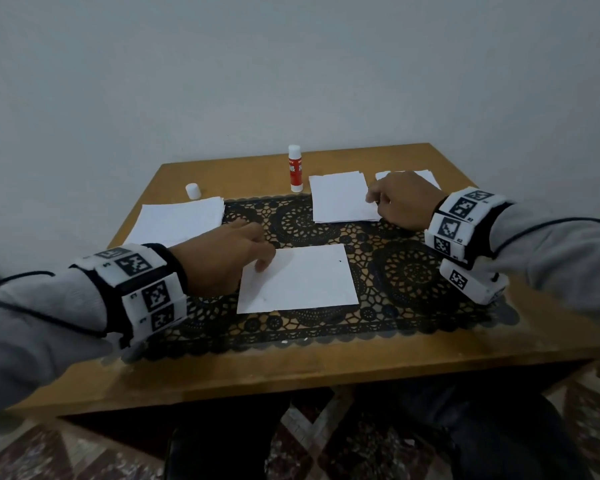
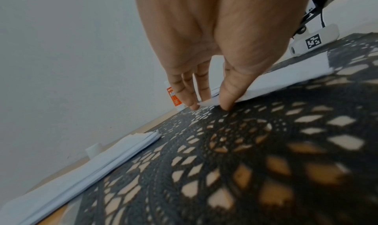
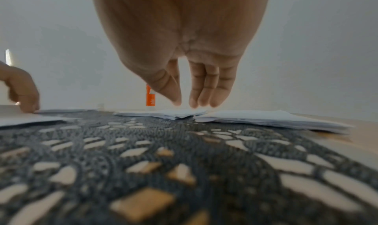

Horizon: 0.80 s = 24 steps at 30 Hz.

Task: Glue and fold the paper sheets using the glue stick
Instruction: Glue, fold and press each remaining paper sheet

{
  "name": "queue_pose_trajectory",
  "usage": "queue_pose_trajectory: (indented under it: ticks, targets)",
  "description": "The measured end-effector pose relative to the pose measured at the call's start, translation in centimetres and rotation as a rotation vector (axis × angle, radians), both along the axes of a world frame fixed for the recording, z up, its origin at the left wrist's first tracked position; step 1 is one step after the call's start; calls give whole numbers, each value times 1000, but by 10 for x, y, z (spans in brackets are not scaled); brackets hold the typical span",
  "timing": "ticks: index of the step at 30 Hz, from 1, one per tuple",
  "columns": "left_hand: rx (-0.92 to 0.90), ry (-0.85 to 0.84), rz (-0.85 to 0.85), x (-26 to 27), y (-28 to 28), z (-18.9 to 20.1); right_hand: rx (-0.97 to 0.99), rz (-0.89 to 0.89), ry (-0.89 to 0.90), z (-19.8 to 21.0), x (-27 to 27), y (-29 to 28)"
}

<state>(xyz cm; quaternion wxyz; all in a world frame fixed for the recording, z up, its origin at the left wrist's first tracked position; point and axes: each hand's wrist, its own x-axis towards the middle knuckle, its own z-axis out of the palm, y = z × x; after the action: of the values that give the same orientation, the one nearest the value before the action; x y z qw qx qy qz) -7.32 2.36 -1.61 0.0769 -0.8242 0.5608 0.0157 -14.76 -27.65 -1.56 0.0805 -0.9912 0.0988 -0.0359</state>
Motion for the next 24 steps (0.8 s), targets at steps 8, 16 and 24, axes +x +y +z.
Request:
queue_pose_trajectory:
  ticks: [8, 16, 24]
  targets:
    - [91, 156, -17, -23, -9, 6, 208, -82, -118, 25, 47, 43]
    - [103, 101, -90, -21, -10, 5, 551, -273, -87, 11, 119, 68]
    - [179, -15, -139, -25, -11, 2, 584, -264, -52, -4, 161, 58]
